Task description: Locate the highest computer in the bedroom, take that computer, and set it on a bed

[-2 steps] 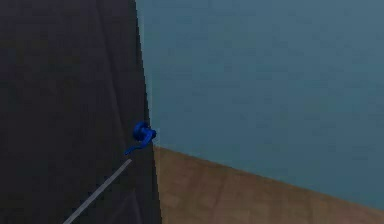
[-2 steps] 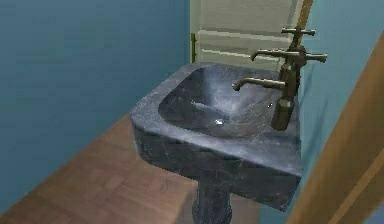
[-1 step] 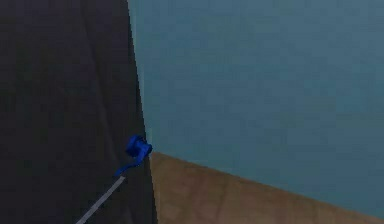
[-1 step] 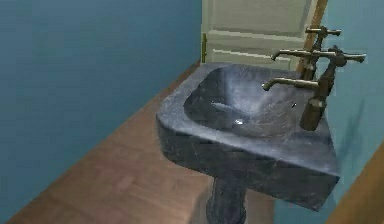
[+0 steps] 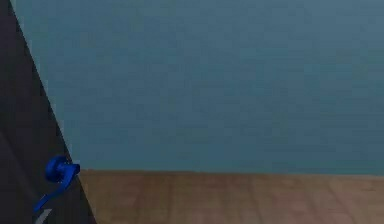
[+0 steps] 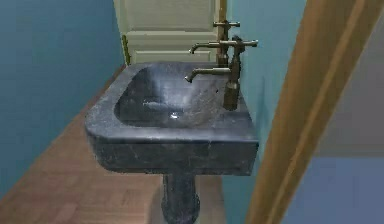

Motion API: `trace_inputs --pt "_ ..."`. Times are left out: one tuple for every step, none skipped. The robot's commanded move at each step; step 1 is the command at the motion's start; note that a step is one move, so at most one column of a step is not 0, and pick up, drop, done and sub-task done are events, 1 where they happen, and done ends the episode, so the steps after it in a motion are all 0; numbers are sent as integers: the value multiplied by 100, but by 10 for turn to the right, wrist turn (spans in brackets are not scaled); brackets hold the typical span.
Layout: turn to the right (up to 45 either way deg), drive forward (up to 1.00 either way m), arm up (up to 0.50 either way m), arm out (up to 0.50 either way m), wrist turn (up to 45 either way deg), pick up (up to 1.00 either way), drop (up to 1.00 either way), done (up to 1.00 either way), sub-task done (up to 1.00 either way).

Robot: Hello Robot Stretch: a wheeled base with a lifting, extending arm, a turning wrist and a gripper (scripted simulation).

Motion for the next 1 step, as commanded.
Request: trace_inputs --pt "0 45 0 0 0 0 0 0 0"
